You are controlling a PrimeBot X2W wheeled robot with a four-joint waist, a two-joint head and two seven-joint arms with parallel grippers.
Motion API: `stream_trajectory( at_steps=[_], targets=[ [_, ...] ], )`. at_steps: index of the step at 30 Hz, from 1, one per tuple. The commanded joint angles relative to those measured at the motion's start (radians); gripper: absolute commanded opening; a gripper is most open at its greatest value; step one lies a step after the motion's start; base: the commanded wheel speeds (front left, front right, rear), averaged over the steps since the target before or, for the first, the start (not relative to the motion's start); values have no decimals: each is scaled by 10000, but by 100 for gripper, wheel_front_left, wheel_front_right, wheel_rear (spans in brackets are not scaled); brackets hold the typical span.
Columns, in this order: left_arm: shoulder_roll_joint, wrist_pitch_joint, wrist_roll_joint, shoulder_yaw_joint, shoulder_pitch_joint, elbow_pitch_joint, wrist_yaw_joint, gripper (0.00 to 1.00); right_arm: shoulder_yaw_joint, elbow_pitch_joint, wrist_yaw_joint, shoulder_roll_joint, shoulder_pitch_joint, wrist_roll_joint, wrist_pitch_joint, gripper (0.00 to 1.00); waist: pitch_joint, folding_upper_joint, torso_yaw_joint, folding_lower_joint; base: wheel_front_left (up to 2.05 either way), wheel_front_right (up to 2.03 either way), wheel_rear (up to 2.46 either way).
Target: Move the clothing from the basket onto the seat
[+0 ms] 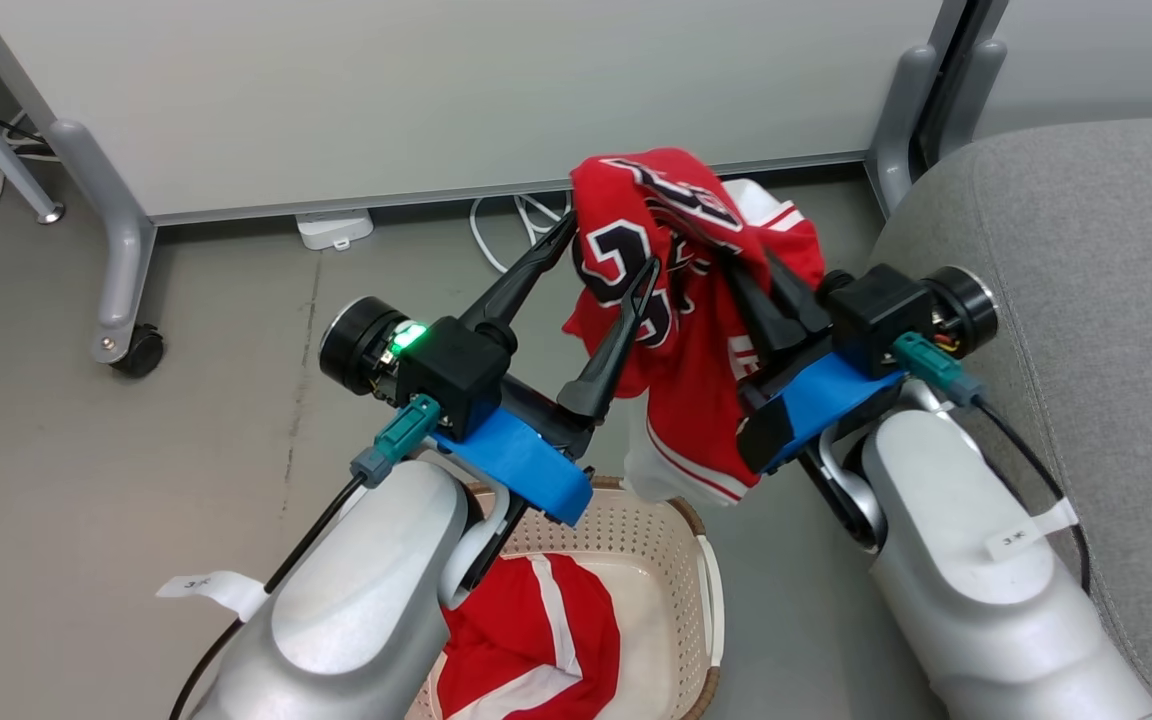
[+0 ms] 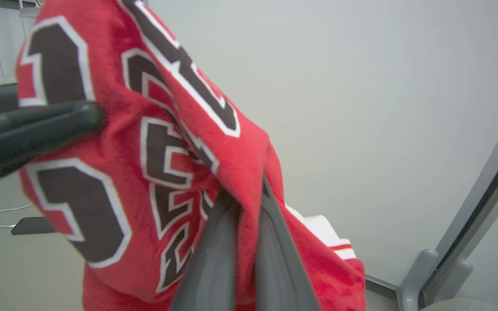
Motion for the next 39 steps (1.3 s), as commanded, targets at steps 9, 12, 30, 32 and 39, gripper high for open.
stream_trajectory(
  at_steps=[9,12,30,32,39],
  targets=[
    [179,-48,82,66,324,-82,47,100,-1104,-591,5,-243,471,-152,-7,0,274,0,-347,0,0,0,0],
    [238,-48,131,87,333,-140,68,100,-1409,-876,5,-289,671,-149,-7,0,400,0,-539,0,0,0,0],
    [456,-48,371,-88,95,-344,13,100,-2653,-2704,5,-349,1891,-191,-7,0,1056,0,-2393,0,0,0,0],
    [453,-48,389,-149,52,-327,4,100,-2766,-2856,5,-358,2037,-204,-7,0,1084,0,-2580,0,0,0,0],
    [371,-48,450,-480,-65,-279,-25,100,-3202,-3285,5,-225,2614,-164,-7,0,1150,0,-3170,0,0,0,0]
  ],
)
